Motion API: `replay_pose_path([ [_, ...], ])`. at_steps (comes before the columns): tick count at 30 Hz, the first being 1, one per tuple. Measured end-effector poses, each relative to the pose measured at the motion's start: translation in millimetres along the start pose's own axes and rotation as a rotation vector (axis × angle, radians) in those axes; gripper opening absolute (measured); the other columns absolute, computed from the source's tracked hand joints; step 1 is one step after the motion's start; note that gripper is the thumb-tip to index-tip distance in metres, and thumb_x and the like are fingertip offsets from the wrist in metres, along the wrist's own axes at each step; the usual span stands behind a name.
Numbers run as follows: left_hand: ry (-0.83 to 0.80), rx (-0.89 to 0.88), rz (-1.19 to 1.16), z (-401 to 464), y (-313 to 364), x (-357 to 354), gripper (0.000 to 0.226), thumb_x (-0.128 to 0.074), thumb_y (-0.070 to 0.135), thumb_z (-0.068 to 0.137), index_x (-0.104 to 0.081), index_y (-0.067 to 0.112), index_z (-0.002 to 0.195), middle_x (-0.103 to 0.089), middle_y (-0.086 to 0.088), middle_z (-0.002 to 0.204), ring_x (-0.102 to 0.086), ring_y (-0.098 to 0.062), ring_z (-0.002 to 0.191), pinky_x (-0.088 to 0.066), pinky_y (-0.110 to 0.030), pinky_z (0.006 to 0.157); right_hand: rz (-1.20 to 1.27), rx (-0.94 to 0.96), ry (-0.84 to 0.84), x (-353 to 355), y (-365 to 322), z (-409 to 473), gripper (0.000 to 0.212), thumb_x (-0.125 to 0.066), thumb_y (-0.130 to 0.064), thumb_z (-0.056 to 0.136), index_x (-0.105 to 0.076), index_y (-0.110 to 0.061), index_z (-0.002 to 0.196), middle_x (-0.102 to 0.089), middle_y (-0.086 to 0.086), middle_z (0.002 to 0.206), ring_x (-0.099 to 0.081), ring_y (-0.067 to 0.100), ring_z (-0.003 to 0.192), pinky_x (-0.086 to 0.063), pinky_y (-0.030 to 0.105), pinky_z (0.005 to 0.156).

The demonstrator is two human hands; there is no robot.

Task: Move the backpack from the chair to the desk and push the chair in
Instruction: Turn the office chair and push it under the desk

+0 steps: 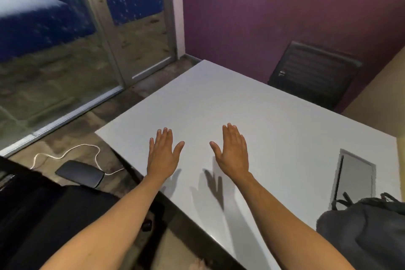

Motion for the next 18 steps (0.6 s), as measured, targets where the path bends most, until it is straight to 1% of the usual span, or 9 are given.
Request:
replay_pose_path([
  [3, 0.086, 0.109, 0.063, -24, -37, 24, 0.074, -0.02, 0.058, 0.097, -0.013, 0.011, 0.154, -0.01, -0.006, 0.163, 0.003, -0.018, 0.15, 0.005, -0.04, 0.122, 0.034, 0.117, -0.047, -21, -39, 6, 0.068, -0.033, -0.053, 0.099, -0.019, -0.013, 0.153, -0.016, 0.006, 0.162, -0.007, 0.021, 0.15, -0.007, 0.038, 0.121],
  [6, 0.134, 0.248, 0.096, -56, -74, 45, 0.072, -0.023, 0.056, 0.099, -0.012, 0.01, 0.154, -0.009, -0.006, 0.164, 0.004, -0.019, 0.15, 0.004, -0.04, 0.121, 0.06, 0.236, -0.102, -44, -80, 2, 0.069, -0.032, -0.055, 0.099, -0.019, -0.015, 0.153, -0.016, 0.006, 0.162, -0.008, 0.021, 0.15, -0.007, 0.038, 0.12],
  [8, 0.183, 0.336, 0.103, -82, -97, 58, 0.072, -0.024, 0.055, 0.099, -0.013, 0.01, 0.154, -0.009, -0.006, 0.164, 0.003, -0.019, 0.15, 0.002, -0.042, 0.122, 0.075, 0.313, -0.146, -59, -106, -6, 0.069, -0.032, -0.056, 0.098, -0.019, -0.016, 0.153, -0.016, 0.005, 0.162, -0.009, 0.022, 0.15, -0.007, 0.037, 0.12],
  [11, 0.222, 0.46, 0.088, -127, -128, 70, 0.073, -0.023, 0.057, 0.098, -0.013, 0.011, 0.154, -0.008, -0.006, 0.164, 0.005, -0.018, 0.15, 0.001, -0.042, 0.122, 0.091, 0.407, -0.206, -79, -141, -20, 0.071, -0.031, -0.06, 0.096, -0.019, -0.019, 0.153, -0.018, 0.004, 0.162, -0.013, 0.023, 0.149, -0.01, 0.039, 0.12],
  [14, 0.302, 0.586, 0.082, -180, -156, 82, 0.072, -0.024, 0.057, 0.098, -0.014, 0.011, 0.154, -0.01, -0.006, 0.163, 0.004, -0.017, 0.15, 0.0, -0.042, 0.122, 0.085, 0.528, -0.271, -100, -183, -40, 0.072, -0.033, -0.062, 0.095, -0.02, -0.021, 0.152, -0.019, 0.003, 0.162, -0.016, 0.025, 0.149, -0.012, 0.039, 0.119],
  [18, 0.38, 0.729, 0.085, -244, -185, 100, 0.072, -0.024, 0.056, 0.098, -0.013, 0.011, 0.154, -0.011, -0.006, 0.163, 0.004, -0.017, 0.15, 0.004, -0.039, 0.121, 0.104, 0.706, -0.325, -120, -244, -78, 0.069, -0.038, -0.059, 0.096, -0.027, -0.017, 0.15, -0.027, 0.006, 0.159, -0.022, 0.026, 0.147, -0.021, 0.042, 0.118],
])
Point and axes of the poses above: each hand's wrist, its own z-axis towards the middle knuckle, its own x-axis out of the back of the hand, y = z × x, the point moved 7 cm from there along z, towards the middle knuckle
